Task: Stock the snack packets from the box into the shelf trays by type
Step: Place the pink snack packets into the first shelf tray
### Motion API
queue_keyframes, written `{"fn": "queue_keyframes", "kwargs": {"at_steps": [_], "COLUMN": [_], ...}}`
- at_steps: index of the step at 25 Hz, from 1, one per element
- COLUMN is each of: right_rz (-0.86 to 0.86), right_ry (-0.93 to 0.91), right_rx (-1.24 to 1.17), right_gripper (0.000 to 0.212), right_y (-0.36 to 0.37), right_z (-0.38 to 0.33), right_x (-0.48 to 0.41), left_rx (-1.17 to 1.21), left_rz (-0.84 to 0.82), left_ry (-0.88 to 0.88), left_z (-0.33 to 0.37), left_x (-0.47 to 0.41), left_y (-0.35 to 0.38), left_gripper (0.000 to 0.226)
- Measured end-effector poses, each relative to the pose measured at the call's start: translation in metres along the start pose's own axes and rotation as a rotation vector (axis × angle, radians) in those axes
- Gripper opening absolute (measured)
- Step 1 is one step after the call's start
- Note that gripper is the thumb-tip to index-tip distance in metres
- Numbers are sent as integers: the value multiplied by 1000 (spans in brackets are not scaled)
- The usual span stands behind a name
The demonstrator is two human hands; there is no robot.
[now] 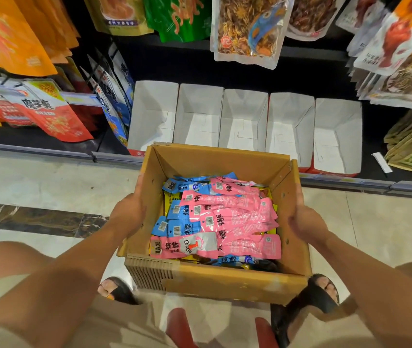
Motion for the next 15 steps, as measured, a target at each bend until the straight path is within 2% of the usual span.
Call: {"fn": "queue_keyframes", "kwargs": {"at_steps": [3, 4, 5, 7, 9, 12, 15], "right_rz": [-92, -75, -55, -42, -22, 41, 102], "right_ry": [40, 11, -16, -58, -138, -268, -376], "right_rx": [-17, -9, 16, 35, 21, -43, -25], "right_gripper": [80, 71, 56, 25, 11, 26, 39], "right_y": [-13, -21, -29, -48, -77, -132, -176], "right_z": [-7, -8, -11, -25, -54, -101, -134], "right_x": [8, 6, 5, 1, 10, 39, 66], "left_rx": [-114, -159, -190, -205, -200, -184, -173], "left_rz": [-141, -168, -168, -130, -117, -19, 46], "left_ry": [-48, -45, -21, 32, 125, 302, 408], "left_z": [0, 2, 7, 23, 51, 97, 130], "left_x": [-1, -3, -6, -8, -1, 17, 38], "left_y": [-9, -18, -30, -59, -88, -136, -174], "left_gripper": [117, 115, 102, 62, 52, 55, 57]}}
Point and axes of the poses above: each hand's wrist, its own x-axis away from the middle knuckle, its own y-axis out of the palm, z = x × y, the point moved 7 cm from there along -x, towards the middle knuckle, and after that the axes turned 12 degrees about z, right-handed, at the moved point
